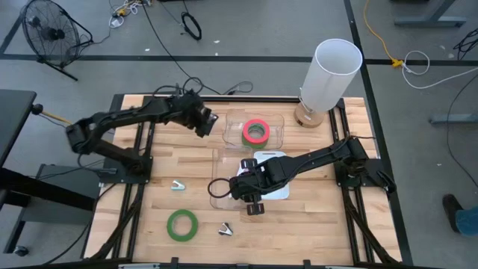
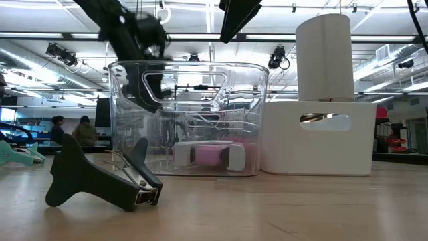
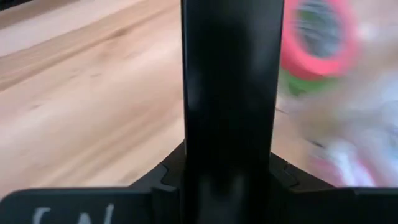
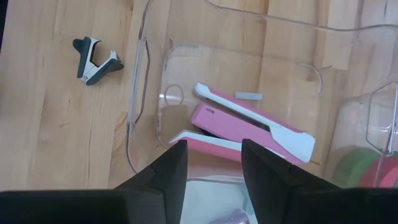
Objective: Pick and place Stapler, Stapler remover, tape
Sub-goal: Put the black stapler into the bottom transparent bin
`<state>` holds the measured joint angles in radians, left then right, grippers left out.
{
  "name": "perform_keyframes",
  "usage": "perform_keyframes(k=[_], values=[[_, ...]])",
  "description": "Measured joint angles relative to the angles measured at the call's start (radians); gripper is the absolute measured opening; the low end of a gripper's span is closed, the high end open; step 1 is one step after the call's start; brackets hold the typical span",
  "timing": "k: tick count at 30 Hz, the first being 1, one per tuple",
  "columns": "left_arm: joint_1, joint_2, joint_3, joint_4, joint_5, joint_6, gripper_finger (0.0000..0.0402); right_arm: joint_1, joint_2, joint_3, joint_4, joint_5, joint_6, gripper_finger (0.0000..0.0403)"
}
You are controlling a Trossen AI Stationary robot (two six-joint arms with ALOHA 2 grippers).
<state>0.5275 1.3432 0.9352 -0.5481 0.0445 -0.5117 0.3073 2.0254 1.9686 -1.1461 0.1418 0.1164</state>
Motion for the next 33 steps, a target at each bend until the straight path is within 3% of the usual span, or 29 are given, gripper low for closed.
perform_keyframes(k=[7,13,19,23,33], values=[[-0.162,-0.170,0.001,-0.005,0.026,-0.051,0.0114,-0.006,0.000,0.000,-0.010,0.008,-0.015,0.0151],[-0.385,-0.193,0.001,0.051,0.001,-0.142,0.0114,-0.022,0.000,0.000,-0.010,0.008,-0.027,0.0151],[-0.583,-0.128,0.001,0.169,-0.115,-0.235,0.0114,-0.037,0.000,0.000,-0.014,0.009,-0.022,0.0151],[-0.659,-0.052,0.001,0.234,-0.163,-0.262,0.0114,-0.037,0.000,0.000,-0.019,0.008,-0.024,0.0151],[-0.664,0.169,0.000,0.315,-0.186,-0.359,0.0114,-0.034,0.000,0.000,-0.029,0.008,-0.020,0.0151]])
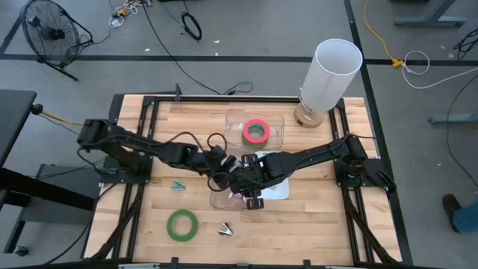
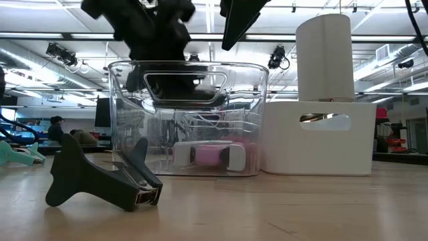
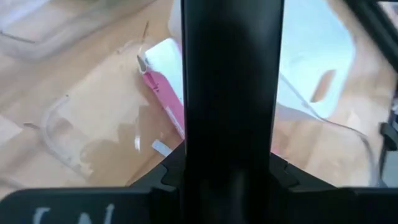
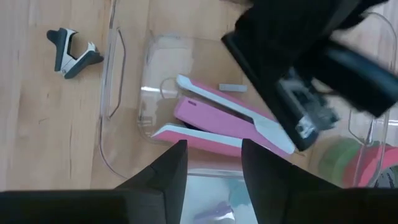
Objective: Pick and place Stapler, Stapler remover, tape
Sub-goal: Put the black stapler into the bottom transparent bin
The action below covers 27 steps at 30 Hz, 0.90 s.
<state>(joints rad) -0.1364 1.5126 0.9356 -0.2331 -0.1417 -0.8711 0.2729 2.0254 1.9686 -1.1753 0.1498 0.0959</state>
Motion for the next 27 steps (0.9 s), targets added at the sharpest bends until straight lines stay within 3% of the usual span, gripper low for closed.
perform_keyframes(k=[12,20,23,27], values=[[0.005,0.095,0.000,0.031,-0.013,-0.042,0.0116,0.000,0.000,0.000,-0.004,-0.008,-0.003,0.0151],[0.005,0.090,0.000,0.039,-0.016,-0.034,0.0277,0.000,0.000,0.000,-0.001,-0.008,-0.003,0.0151],[0.004,0.090,0.000,0.038,-0.020,-0.034,0.0298,0.000,0.000,0.000,0.000,-0.008,-0.003,0.0151],[0.005,0.090,0.000,0.036,-0.023,-0.032,0.0295,0.000,0.000,0.000,0.001,-0.008,-0.004,0.0151]])
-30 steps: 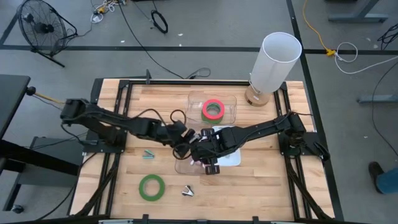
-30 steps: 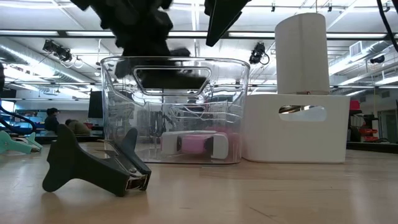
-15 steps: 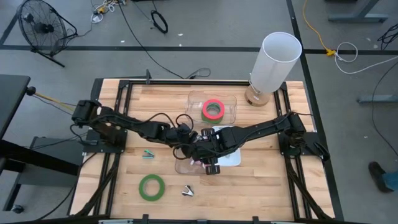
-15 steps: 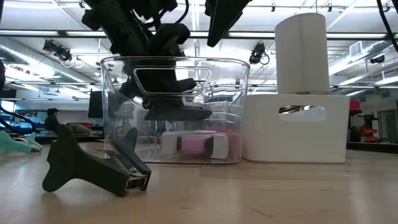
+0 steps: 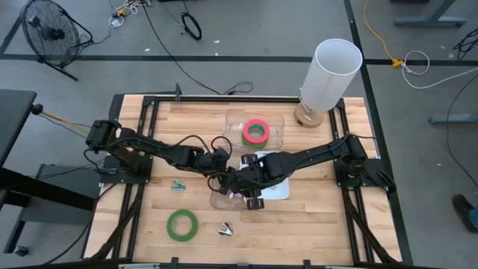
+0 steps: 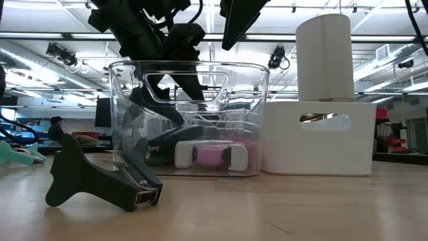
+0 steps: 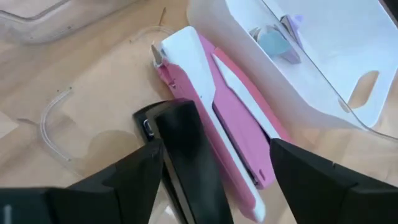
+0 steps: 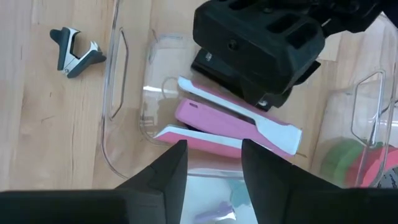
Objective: Pick and place Stapler, Stapler remover, tape
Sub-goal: Put the black stapler into the bottom transparent bin, then put the blue staple remover into the white bin
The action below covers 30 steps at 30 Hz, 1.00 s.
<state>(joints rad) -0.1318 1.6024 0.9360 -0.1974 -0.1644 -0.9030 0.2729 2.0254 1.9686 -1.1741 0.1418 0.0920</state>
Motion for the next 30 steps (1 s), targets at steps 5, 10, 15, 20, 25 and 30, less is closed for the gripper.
perform_keyframes(k=[5,10,15,20,25,30], values=[[0.015,-0.003,0.000,0.001,0.001,0.046,0.0279,0.000,0.000,0.000,0.000,0.000,0.000,0.0151],[0.047,-0.039,0.020,-0.031,0.067,0.121,0.0263,0.000,0.000,0.000,0.000,0.000,0.001,0.0151],[0.084,-0.106,0.098,-0.165,0.229,0.238,0.0247,0.000,0.000,0.000,0.001,0.000,0.002,0.0151],[0.081,-0.159,0.221,-0.578,0.253,0.460,0.0230,0.000,0.000,0.000,-0.001,0.000,0.009,0.0151],[0.030,-0.195,0.261,-0.944,0.139,0.577,0.0215,0.000,0.000,0.000,0.004,0.000,0.005,0.0151],[-0.071,-0.193,0.182,-1.081,-0.010,0.502,0.0200,0.000,0.000,0.000,0.011,0.000,0.020,0.0151]])
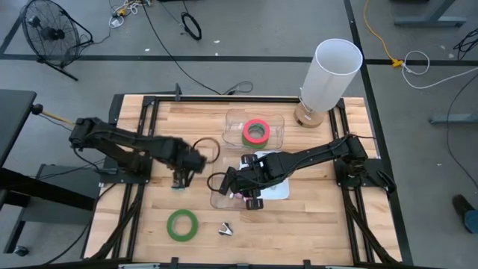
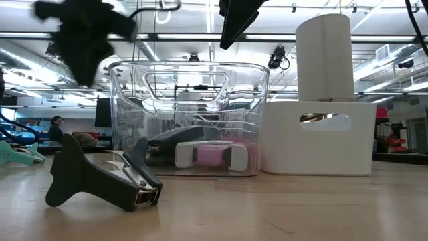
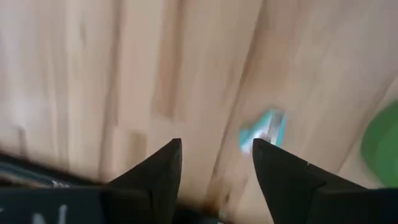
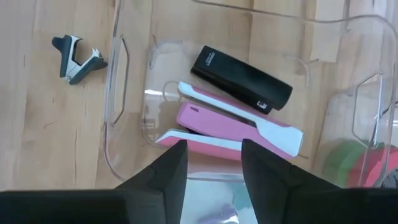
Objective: Pick and place Stapler, Stapler remover, tape
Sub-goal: Put the blue staple remover into the white bin
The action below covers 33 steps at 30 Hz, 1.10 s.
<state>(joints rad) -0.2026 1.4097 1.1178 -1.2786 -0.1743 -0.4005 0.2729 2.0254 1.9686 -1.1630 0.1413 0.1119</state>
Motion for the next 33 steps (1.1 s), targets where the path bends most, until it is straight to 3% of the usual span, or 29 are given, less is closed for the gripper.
perform_keyframes(k=[6,15,33], values=[[-0.122,0.002,-0.163,0.078,0.043,-0.059,0.0195,0.000,0.000,0.000,0.004,0.000,-0.008,0.0151],[-0.222,0.002,-0.290,0.246,0.040,-0.060,0.0195,0.000,0.000,0.000,0.035,0.000,-0.014,0.0151],[-0.234,0.004,-0.308,0.312,-0.020,-0.048,0.0195,0.000,0.000,0.000,0.056,0.000,-0.015,0.0151]])
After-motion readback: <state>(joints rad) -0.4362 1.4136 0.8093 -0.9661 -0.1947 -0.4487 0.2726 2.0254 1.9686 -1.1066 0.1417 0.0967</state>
